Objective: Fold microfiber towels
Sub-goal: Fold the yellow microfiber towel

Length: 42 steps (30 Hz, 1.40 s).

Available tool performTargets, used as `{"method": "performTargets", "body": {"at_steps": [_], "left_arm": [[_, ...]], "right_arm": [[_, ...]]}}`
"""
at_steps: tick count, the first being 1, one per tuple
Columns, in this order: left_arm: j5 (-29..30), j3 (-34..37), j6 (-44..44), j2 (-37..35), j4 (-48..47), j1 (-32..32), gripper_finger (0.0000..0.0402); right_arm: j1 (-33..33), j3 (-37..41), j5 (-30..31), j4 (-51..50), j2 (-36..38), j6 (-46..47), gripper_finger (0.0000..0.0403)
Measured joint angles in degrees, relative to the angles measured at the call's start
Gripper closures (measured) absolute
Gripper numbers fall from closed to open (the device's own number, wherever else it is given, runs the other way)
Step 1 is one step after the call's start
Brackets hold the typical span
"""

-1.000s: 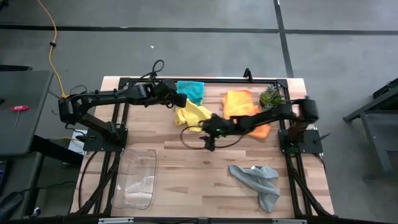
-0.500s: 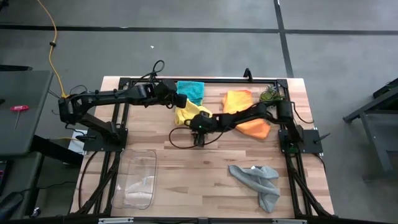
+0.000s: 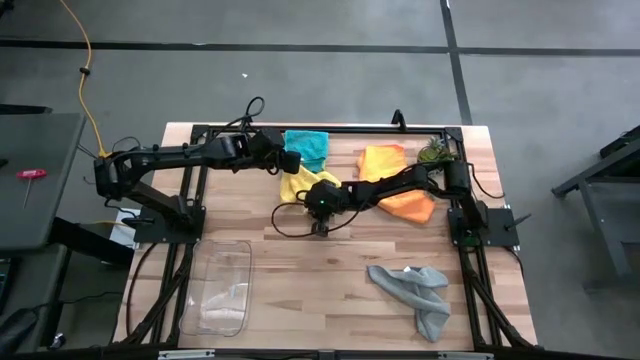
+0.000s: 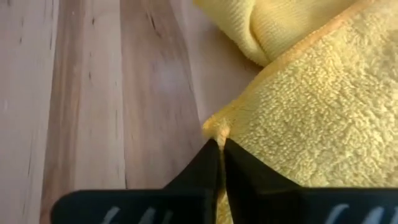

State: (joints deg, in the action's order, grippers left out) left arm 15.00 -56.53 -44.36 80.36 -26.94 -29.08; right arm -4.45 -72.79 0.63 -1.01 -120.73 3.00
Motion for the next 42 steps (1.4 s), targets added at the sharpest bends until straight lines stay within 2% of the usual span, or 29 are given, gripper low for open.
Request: {"method": "performTargets", "body": {"at_steps": [4, 8, 11, 16, 21, 25, 29, 34, 42], "left_arm": [[0.2, 0.0, 1.5, 0.0, -0.3, -0.1, 0.0401], [-0.2, 0.0, 6.6, -1.5, -2.9, -0.2, 0.0401], [-1.0, -0.1, 11.8, -4.4, -7.2, -0.1, 0.0401], [0.0, 0.0, 18.1, -11.3, -13.3, 2.3, 0.0401], [0.8, 0.0, 22.8, -17.1, -12.4, 7.0, 0.0401], [2.3, -0.1, 29.3, -19.6, -9.5, 10.4, 0.0401], [4.7, -4.0, 36.3, -20.6, -9.1, 10.7, 0.0401], [5.3, -9.5, 45.9, -20.6, -12.5, 10.7, 0.0401], [16.0, -10.7, 54.1, -20.7, -15.7, 10.6, 0.0401]], "right_arm": [[0.1, 0.0, -1.2, -1.1, 0.5, 1.6, 0.0394], [0.1, 0.1, -2.6, -7.4, 4.9, 0.0, 0.0400], [-0.1, 1.0, -2.7, -12.0, 10.9, -1.8, 0.0401], [-1.1, 8.4, -2.2, -13.7, 24.2, -0.7, 0.0402], [-2.8, 15.9, 0.0, -11.0, 38.1, 4.6, 0.0402], [-4.9, 16.9, 2.3, -10.6, 45.2, 6.0, 0.0402], [-7.6, 14.1, 2.4, -12.0, 47.1, 5.5, 0.0403], [-9.7, 7.6, 1.9, -20.5, 46.8, 1.4, 0.0403], [-11.1, 0.9, 0.6, -28.7, 47.0, -4.3, 0.0403]]}}
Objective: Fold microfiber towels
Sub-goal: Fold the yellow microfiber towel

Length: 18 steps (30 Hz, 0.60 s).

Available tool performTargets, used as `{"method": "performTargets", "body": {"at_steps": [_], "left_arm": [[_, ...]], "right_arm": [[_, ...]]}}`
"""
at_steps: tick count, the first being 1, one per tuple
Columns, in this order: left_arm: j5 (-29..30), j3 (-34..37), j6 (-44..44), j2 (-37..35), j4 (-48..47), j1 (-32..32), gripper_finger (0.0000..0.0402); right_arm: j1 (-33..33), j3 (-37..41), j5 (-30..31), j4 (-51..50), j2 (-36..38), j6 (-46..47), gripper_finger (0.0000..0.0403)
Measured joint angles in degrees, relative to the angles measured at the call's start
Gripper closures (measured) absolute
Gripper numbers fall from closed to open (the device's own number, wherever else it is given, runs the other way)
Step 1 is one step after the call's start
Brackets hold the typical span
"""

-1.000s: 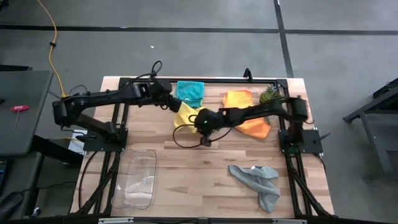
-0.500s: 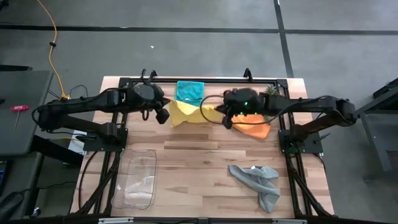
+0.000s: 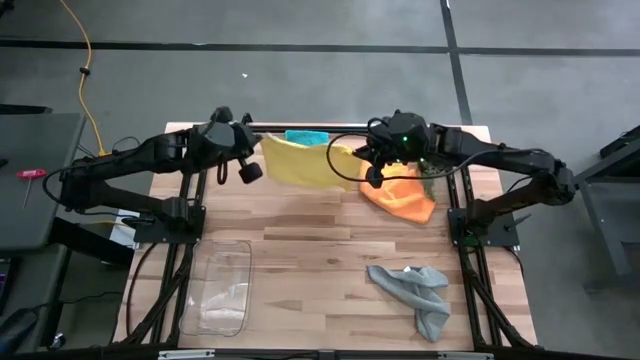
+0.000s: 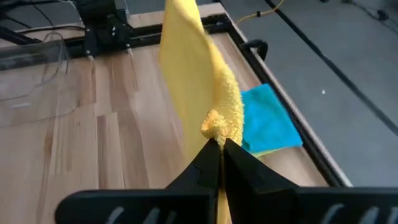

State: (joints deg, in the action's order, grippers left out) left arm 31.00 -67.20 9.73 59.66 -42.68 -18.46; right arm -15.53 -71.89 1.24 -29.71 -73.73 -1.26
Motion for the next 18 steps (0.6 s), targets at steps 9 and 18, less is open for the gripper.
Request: {"method": "performTargets", "body": {"at_steps": [9, 18], "left_arm": [[5.4, 5.3, -3.6, -0.8, -1.3, 2.2, 0.0401], [11.4, 6.9, -6.7, -1.0, 6.1, 2.5, 0.0401]], "right_arm": [[2.9, -2.3, 5.4, -5.4, 0.0, -1.7, 0.0403], [2.7, -2.3, 8.2, -2.7, 0.5, -1.8, 0.0403]]}}
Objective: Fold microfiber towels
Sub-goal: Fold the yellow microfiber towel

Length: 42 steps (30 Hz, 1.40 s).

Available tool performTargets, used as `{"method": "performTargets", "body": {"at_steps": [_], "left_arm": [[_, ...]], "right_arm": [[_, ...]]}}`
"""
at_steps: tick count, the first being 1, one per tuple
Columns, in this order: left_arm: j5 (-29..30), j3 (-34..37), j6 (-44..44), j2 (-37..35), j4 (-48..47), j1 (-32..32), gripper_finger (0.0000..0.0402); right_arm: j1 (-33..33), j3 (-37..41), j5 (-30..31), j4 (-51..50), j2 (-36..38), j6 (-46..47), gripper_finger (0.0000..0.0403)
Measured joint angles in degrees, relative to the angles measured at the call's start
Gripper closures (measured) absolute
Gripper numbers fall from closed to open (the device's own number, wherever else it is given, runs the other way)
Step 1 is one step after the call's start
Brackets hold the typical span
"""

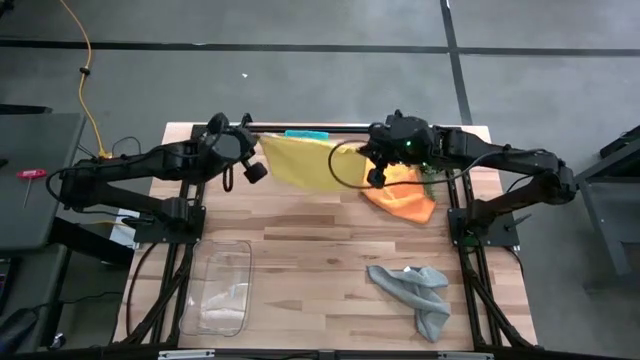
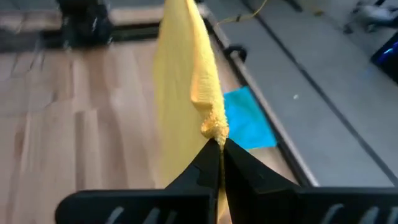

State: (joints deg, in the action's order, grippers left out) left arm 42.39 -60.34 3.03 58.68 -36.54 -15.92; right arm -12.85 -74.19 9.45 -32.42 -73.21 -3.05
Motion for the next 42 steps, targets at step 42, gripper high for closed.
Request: {"method": "performTargets", "body": {"at_steps": [42], "left_arm": [[-16.2, 22.0, -61.9, 14.3, 8.2, 41.4, 0.0401]], "right_arm": [[28.6, 1.5, -12.7, -8.9, -23.0, 24.9, 0.0403]]}}
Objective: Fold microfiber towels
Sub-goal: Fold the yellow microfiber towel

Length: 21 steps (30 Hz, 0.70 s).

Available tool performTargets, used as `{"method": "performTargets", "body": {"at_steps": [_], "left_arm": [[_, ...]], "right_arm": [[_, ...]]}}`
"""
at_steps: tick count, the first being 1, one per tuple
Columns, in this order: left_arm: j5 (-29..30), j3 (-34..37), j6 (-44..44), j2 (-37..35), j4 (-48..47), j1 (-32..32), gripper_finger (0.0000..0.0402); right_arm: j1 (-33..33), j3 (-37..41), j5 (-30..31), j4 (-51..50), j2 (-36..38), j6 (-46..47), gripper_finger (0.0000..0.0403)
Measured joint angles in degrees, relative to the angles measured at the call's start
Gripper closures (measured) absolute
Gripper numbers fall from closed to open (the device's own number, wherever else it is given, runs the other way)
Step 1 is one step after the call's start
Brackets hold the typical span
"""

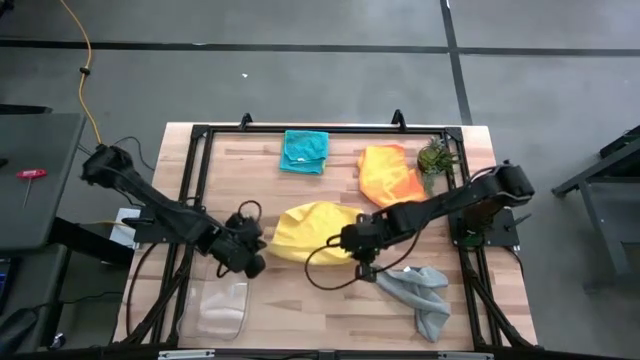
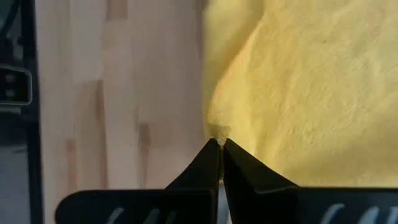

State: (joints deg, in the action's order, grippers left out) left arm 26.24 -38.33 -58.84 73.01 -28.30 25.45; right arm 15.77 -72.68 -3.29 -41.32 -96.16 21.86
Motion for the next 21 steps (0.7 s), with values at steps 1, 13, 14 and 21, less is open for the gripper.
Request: {"method": "performTargets", "body": {"at_steps": [1, 13, 14, 21], "left_arm": [[-1.0, 0.0, 0.3, 1.8, 1.1, 0.0, 0.0401], [-7.2, 0.2, 2.4, 9.2, 4.4, -2.7, 0.0401], [-7.2, 0.2, 2.4, 9.2, 4.5, -3.4, 0.0401], [-9.9, 0.2, 5.2, 9.2, 4.2, -10.3, 0.0401]], "right_arm": [[-0.2, 1.4, -0.3, -0.4, 0.2, 0.0, 0.0403], [0.3, 13.9, -9.1, 11.1, 0.1, 4.1, 0.0403], [0.2, 13.9, -9.3, 11.0, 0.0, 4.1, 0.0403], [-2.0, 13.9, -9.2, 10.1, 0.1, 5.4, 0.0403]]}}
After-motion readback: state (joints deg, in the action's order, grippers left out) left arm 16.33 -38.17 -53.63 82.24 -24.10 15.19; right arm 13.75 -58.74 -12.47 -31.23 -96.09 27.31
